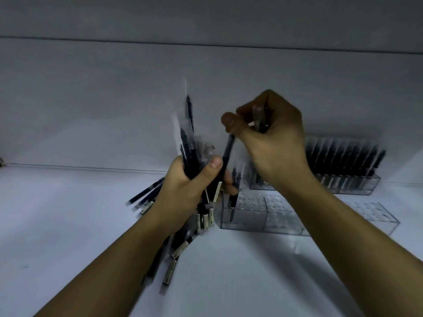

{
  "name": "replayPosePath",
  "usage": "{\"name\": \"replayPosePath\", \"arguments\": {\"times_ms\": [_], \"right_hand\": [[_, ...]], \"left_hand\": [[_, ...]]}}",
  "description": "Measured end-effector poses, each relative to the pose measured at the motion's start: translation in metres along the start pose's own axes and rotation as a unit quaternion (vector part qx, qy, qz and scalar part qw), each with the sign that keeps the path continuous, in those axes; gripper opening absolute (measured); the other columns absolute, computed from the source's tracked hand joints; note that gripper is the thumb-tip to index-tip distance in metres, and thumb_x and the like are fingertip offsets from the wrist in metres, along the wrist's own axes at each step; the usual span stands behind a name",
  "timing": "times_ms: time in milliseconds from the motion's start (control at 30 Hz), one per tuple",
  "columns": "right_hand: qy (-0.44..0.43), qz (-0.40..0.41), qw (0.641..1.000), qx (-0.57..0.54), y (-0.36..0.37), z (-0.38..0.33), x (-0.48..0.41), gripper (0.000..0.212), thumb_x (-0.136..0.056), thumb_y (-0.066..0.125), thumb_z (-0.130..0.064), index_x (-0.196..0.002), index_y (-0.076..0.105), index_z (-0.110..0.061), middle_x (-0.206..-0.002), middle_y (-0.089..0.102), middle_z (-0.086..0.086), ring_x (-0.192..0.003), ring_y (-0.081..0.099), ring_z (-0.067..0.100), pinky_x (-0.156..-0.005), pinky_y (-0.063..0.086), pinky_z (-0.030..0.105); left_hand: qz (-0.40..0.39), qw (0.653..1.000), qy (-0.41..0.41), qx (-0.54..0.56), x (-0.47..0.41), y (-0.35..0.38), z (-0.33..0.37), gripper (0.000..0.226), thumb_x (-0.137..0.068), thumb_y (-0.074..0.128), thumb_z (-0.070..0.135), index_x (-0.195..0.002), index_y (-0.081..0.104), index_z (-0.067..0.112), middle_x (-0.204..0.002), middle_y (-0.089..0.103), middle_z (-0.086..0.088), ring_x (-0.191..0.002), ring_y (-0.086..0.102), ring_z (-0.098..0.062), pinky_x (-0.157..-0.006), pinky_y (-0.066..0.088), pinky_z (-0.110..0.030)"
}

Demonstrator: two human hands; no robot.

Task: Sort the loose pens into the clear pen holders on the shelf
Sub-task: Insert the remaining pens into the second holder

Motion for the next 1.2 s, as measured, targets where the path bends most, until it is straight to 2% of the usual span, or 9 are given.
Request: {"name": "replayPosePath", "arguments": {"times_ms": [133, 233, 333, 400, 500, 600, 833, 1067, 1200], "right_hand": [[-0.018, -0.020, 1.000, 0.003, 0.008, 0.004, 0.005, 0.022, -0.083, 0.083, -0.021, -0.083, 0.061, -0.021, -0.081, 0.065, -0.010, -0.077, 0.063, 0.004, -0.068, 0.053, 0.023], [-0.033, 0.016, 0.999, -0.022, -0.003, 0.006, 0.000, 0.021, -0.095, 0.066, -0.030, -0.093, 0.061, -0.009, -0.094, 0.067, 0.010, -0.071, 0.055, 0.016, -0.060, 0.045, 0.028], [0.020, 0.030, 0.994, -0.102, -0.024, 0.013, -0.004, 0.022, -0.106, 0.043, -0.014, -0.097, 0.061, -0.006, -0.094, 0.063, 0.013, -0.065, 0.047, 0.023, -0.051, 0.036, 0.028], [0.068, 0.023, 0.989, -0.127, -0.030, 0.025, 0.002, 0.029, -0.109, 0.038, -0.009, -0.098, 0.066, -0.009, -0.088, 0.059, 0.008, -0.070, 0.052, 0.023, -0.055, 0.043, 0.030], [0.113, 0.005, 0.986, -0.124, -0.033, 0.038, 0.012, 0.030, -0.110, 0.044, -0.017, -0.105, 0.073, -0.018, -0.080, 0.060, -0.004, -0.082, 0.059, 0.020, -0.071, 0.053, 0.025], [0.104, 0.005, 0.991, -0.085, -0.040, 0.042, 0.016, 0.023, -0.107, 0.052, -0.024, -0.112, 0.075, -0.025, -0.086, 0.069, -0.012, -0.086, 0.064, 0.012, -0.074, 0.053, 0.020], [0.095, 0.081, 0.987, -0.096, -0.044, 0.050, 0.021, 0.016, -0.098, 0.066, -0.012, -0.111, 0.075, -0.011, -0.089, 0.077, -0.006, -0.079, 0.071, 0.009, -0.076, 0.060, 0.027], [0.076, 0.048, 0.993, -0.080, -0.034, 0.060, 0.026, 0.018, -0.093, 0.071, -0.006, -0.110, 0.075, -0.012, -0.103, 0.076, -0.003, -0.091, 0.073, 0.006, -0.085, 0.059, 0.023], [0.056, -0.011, 0.998, -0.018, -0.027, 0.070, 0.029, 0.022, -0.089, 0.077, -0.011, -0.110, 0.076, -0.018, -0.103, 0.076, -0.003, -0.094, 0.073, 0.013, -0.088, 0.060, 0.030]], "left_hand": [[-0.033, 0.999, 0.031, -0.012, 0.001, 0.001, 0.005, 0.020, -0.094, 0.062, 0.027, -0.085, 0.065, 0.009, -0.080, 0.070, -0.015, -0.064, 0.066, -0.032, -0.058, 0.054, -0.040], [0.013, 0.996, 0.051, -0.069, -0.002, -0.004, 0.002, 0.019, -0.090, 0.068, 0.025, -0.087, 0.065, 0.007, -0.073, 0.069, -0.010, -0.063, 0.065, -0.025, -0.063, 0.054, -0.040], [0.049, 0.992, 0.084, -0.077, -0.004, -0.006, 0.004, 0.016, -0.089, 0.065, 0.024, -0.087, 0.067, 0.008, -0.074, 0.069, -0.007, -0.068, 0.068, -0.023, -0.067, 0.055, -0.034], [0.070, 0.990, 0.098, -0.079, -0.005, -0.007, 0.004, 0.013, -0.090, 0.065, 0.024, -0.084, 0.069, 0.013, -0.075, 0.070, -0.007, -0.071, 0.069, -0.025, -0.070, 0.056, -0.035], [0.081, 0.989, 0.105, -0.067, -0.006, -0.008, 0.001, 0.017, -0.095, 0.062, 0.018, -0.080, 0.069, 0.020, -0.075, 0.068, -0.008, -0.071, 0.066, -0.030, -0.070, 0.055, -0.042], [0.082, 0.990, 0.100, -0.064, -0.005, -0.007, -0.001, 0.020, -0.097, 0.060, 0.014, -0.079, 0.066, 0.018, -0.073, 0.064, -0.008, -0.068, 0.063, -0.028, -0.068, 0.052, -0.040], [0.092, 0.988, 0.103, -0.064, -0.005, -0.004, -0.003, 0.029, -0.097, 0.059, 0.012, -0.078, 0.068, 0.031, -0.074, 0.063, -0.004, -0.066, 0.061, -0.024, -0.067, 0.051, -0.037], [0.092, 0.989, 0.082, -0.078, -0.005, -0.006, -0.006, 0.016, -0.096, 0.061, 0.020, -0.082, 0.067, 0.015, -0.075, 0.066, -0.006, -0.068, 0.064, -0.025, -0.071, 0.052, -0.039], [0.094, 0.988, 0.083, -0.088, -0.005, -0.005, -0.005, 0.018, -0.095, 0.061, 0.022, -0.085, 0.066, 0.008, -0.075, 0.067, -0.007, -0.067, 0.064, -0.023, -0.071, 0.053, -0.035]]}}
Point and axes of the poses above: each hand's wrist, its own x-axis away from the middle knuckle, its own y-axis out of the palm, z = x × y, the point moved 1 cm from there along -x, towards the middle knuckle
